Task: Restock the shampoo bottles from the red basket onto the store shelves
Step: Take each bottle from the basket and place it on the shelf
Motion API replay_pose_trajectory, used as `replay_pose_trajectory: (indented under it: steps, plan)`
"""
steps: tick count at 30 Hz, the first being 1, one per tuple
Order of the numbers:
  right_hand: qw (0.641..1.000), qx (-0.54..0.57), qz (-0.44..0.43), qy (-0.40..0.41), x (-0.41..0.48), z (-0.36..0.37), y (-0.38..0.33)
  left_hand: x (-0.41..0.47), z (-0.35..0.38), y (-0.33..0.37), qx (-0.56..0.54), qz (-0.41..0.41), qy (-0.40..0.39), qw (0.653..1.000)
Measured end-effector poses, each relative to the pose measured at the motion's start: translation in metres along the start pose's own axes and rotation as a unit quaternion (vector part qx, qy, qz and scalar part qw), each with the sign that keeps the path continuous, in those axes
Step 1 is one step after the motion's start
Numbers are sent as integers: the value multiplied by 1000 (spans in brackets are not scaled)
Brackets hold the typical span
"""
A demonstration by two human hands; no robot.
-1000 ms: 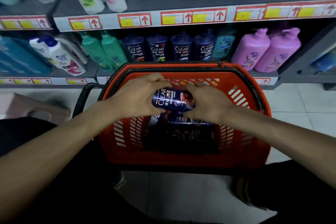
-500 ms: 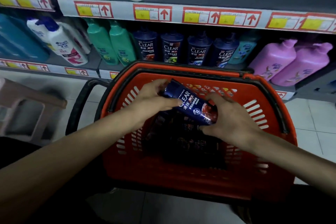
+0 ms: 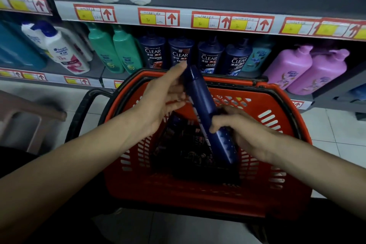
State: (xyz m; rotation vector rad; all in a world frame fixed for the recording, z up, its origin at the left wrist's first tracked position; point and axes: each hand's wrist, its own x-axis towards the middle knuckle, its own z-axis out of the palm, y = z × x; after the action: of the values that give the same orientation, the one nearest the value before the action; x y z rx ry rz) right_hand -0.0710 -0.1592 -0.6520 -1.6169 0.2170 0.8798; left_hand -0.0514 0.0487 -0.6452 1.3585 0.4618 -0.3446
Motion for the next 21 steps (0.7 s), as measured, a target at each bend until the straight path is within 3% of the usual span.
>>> replay_pose_trajectory:
  steps: [5, 16, 21]
  plan:
    - [982, 165, 2, -86, -4, -3, -8, -6, 2, 11, -40, -7, -22, 999]
    - [965, 252, -10, -67, -16, -2, -14, -13, 11, 20, -28, 19, -32, 999]
    - [959, 280, -30, -43, -15, -7, -21, -18, 20, 17, 21, 78, -18, 997]
